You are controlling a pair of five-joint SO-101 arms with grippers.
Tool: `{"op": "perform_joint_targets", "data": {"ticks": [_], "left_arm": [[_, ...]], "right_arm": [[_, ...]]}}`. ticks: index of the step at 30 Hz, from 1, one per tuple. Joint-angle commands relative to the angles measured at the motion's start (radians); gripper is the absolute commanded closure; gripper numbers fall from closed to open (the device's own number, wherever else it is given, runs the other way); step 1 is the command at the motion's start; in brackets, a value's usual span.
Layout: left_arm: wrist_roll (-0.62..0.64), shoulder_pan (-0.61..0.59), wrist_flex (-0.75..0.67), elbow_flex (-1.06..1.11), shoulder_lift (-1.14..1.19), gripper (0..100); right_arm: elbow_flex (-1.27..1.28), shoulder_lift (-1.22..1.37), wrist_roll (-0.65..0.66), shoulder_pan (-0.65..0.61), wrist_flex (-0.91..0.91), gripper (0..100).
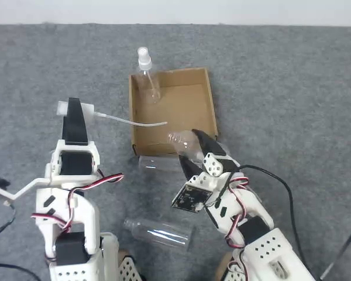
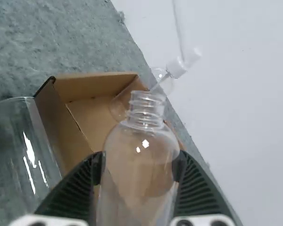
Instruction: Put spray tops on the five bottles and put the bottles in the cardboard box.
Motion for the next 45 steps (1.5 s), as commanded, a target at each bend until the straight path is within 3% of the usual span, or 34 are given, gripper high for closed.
{"op": "perform_joint_targets", "data": {"ticks": [1,23,27,38,45], "left_arm": [[0.002,0.003,-0.037,-0.008,-0.021,99],[-0.089,0.005,0.006,-0.013,-0.021,99],[-0.158,0.064,0.011,-0.013,-0.021,99],[-0.175,0.098,0.169,-0.105,-0.021,99],[-0.173,0.100,0.172,-0.104,-0.021,99]], "right_arm": [[0.023,-0.024,0.017,-0.010,-0.002,98.1],[0.023,-0.025,0.017,-0.010,-0.005,98.1],[0.023,-0.025,0.017,-0.010,-0.005,98.1],[0.023,-0.025,0.017,-0.008,-0.005,98.1],[0.023,-0.025,0.015,-0.008,-0.005,98.1]]}}
